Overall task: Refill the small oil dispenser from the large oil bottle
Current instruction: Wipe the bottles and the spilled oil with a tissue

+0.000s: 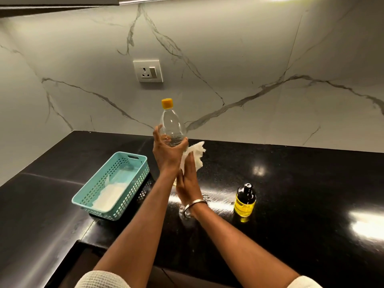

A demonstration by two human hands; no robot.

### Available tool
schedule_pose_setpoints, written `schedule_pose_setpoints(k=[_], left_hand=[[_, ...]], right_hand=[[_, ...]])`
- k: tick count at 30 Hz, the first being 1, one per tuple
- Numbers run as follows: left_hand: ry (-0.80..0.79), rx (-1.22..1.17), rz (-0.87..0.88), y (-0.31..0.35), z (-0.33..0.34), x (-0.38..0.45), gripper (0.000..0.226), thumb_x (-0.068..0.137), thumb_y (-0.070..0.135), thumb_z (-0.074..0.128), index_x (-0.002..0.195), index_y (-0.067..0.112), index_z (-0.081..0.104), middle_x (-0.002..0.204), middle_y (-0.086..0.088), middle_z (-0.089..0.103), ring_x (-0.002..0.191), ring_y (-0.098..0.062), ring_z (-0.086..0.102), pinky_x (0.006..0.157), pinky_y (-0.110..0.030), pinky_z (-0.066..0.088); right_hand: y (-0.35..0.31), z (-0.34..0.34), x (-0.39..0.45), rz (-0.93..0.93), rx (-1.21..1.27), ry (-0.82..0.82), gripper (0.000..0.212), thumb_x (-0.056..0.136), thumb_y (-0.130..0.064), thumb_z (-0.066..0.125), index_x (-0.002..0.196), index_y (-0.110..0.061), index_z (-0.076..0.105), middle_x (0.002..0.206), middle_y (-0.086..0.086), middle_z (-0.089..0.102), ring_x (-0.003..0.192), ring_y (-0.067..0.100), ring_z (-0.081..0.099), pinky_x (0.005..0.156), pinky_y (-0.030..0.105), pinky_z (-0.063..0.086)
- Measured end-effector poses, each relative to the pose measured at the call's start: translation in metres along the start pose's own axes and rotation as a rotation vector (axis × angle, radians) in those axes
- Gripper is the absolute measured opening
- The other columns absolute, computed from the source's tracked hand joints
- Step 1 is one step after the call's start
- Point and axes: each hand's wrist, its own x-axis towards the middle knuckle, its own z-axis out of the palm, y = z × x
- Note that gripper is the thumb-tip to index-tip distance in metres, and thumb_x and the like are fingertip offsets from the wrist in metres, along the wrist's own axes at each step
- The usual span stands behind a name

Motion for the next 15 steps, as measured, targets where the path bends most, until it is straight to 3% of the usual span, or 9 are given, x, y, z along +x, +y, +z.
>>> schedule_pose_setpoints(k=[4, 7, 11, 13, 15], left_hand=[[-0.226, -0.020, 0.030, -0.008, -0.008, -0.002, 0.085, 0.068, 0.029, 0.086, 0.138, 0.021, 0.038, 0.105, 0.007, 0.059, 0.081, 0.001, 0.060, 0.066, 0.001, 0.043], [-0.371, -0.208, 0.004, -0.014, -0.014, 0.003, 0.091, 0.061, 0.040, 0.086, 0.138, 0.029, 0.039, 0.113, -0.002, 0.062, 0.096, -0.010, 0.067, 0.082, -0.021, 0.055], [-0.430, -0.350, -0.019, -0.010, -0.017, 0.003, 0.087, 0.059, 0.042, 0.084, 0.134, 0.031, 0.041, 0.117, -0.012, 0.062, 0.101, -0.020, 0.068, 0.087, -0.032, 0.056], [-0.440, -0.408, -0.034, -0.009, -0.018, 0.002, 0.086, 0.061, 0.036, 0.084, 0.134, 0.028, 0.041, 0.114, -0.013, 0.063, 0.101, -0.020, 0.069, 0.086, -0.029, 0.056], [-0.445, -0.434, -0.025, -0.009, -0.019, 0.001, 0.083, 0.063, 0.033, 0.083, 0.134, 0.028, 0.041, 0.113, -0.014, 0.063, 0.100, -0.019, 0.069, 0.082, -0.025, 0.055]], right_hand=[[-0.003, -0.029, 0.024, 0.300, 0.352, -0.013, 0.056, 0.098, -0.051, 0.021, 0.143, -0.022, 0.037, 0.144, 0.005, 0.045, 0.131, 0.018, 0.044, 0.110, 0.037, 0.032], [0.007, -0.054, 0.035, 0.513, 0.546, -0.076, 0.065, 0.101, -0.049, 0.011, 0.135, -0.009, 0.048, 0.134, 0.018, 0.054, 0.124, 0.030, 0.051, 0.109, 0.045, 0.036], [0.002, -0.065, 0.035, 0.619, 0.569, -0.148, 0.065, 0.101, -0.047, 0.015, 0.114, -0.003, 0.061, 0.118, 0.025, 0.061, 0.103, 0.032, 0.060, 0.092, 0.042, 0.046], [0.002, -0.066, 0.034, 0.655, 0.570, -0.152, 0.067, 0.102, -0.046, 0.018, 0.121, 0.007, 0.055, 0.124, 0.031, 0.057, 0.101, 0.032, 0.057, 0.086, 0.038, 0.047], [0.005, -0.067, 0.032, 0.691, 0.571, -0.143, 0.065, 0.102, -0.045, 0.019, 0.127, 0.005, 0.052, 0.129, 0.030, 0.053, 0.105, 0.033, 0.055, 0.088, 0.040, 0.047]])
